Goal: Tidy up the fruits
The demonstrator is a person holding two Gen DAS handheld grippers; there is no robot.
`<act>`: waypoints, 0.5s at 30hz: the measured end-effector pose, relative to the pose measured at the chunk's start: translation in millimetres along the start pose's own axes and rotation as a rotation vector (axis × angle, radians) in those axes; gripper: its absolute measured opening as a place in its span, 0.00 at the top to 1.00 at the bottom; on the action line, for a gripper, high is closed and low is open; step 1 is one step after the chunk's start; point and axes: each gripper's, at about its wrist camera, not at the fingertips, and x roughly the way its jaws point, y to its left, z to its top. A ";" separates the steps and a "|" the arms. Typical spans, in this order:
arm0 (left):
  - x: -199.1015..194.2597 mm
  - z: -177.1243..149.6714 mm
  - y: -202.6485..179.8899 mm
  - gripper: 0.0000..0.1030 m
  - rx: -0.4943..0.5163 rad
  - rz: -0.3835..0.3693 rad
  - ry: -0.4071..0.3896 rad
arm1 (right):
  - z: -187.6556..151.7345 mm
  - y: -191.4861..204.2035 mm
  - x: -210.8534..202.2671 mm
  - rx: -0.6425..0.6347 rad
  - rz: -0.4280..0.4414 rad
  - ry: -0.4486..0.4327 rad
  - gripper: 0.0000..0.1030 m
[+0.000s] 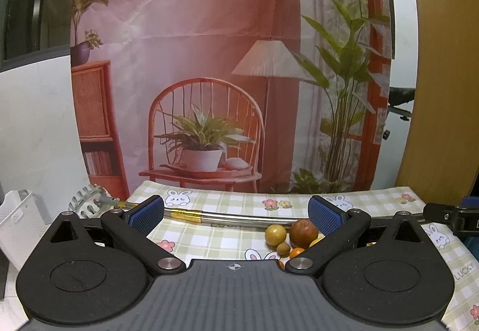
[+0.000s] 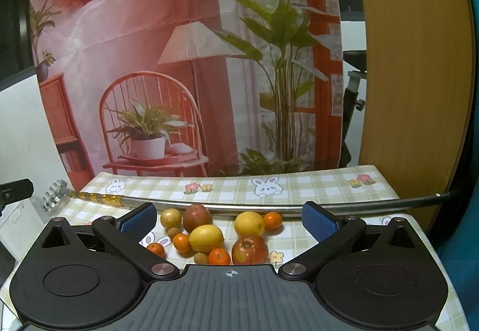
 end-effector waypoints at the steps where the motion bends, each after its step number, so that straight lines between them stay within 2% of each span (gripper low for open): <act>1: 0.1 0.3 0.3 0.00 -0.002 -0.001 -0.001 | 0.2 0.1 -0.3 0.000 0.000 -0.002 0.00; 15: -0.6 1.2 -1.7 0.00 0.007 0.005 -0.024 | -1.0 -0.2 -2.1 0.000 0.001 -0.010 0.00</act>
